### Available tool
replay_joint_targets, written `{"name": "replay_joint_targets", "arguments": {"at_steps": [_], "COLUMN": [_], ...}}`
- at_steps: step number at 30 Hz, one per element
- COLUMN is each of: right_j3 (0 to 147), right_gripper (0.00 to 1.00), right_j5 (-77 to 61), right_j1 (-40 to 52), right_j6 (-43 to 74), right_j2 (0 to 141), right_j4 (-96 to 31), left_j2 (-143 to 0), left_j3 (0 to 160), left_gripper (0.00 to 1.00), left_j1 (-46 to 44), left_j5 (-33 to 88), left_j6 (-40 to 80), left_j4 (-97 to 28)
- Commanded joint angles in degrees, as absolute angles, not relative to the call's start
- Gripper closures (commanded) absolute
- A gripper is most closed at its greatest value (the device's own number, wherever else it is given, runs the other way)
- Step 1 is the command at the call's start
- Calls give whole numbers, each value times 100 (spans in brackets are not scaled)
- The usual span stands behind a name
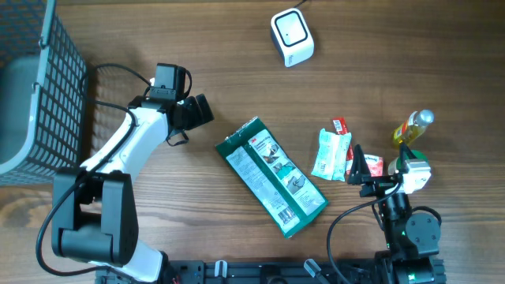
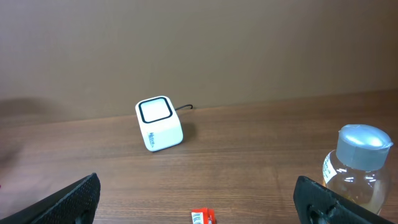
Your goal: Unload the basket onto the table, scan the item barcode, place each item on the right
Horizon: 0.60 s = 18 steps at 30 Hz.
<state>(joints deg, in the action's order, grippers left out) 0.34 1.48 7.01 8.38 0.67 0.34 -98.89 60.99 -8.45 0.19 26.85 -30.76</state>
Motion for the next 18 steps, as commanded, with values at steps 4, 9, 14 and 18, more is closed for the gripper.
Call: {"name": "replay_joint_targets", "arguments": {"at_steps": [4,9,14,18], "right_j3": [30,30,30,30], "right_gripper": [0,0,0,0], "right_j5": [32,30,30,30], "right_j1": [672,672,672,672], "right_j6": [915,917,917,917], "right_j2": [21,21,21,21], "right_j4": [40,40,40,40], "left_j2": [-9765,-8735,-6650,-4195], "left_j3": [6069,6069,6069,6069], "left_gripper": [0,0,0,0], "left_j1": [-860,-834,-775,-93], "left_j5": [-54,-75,-78,-73], "left_j6": [2746,2346,1273,1221], "left_j4": [-2226,-1997,-2443,-3448]}}
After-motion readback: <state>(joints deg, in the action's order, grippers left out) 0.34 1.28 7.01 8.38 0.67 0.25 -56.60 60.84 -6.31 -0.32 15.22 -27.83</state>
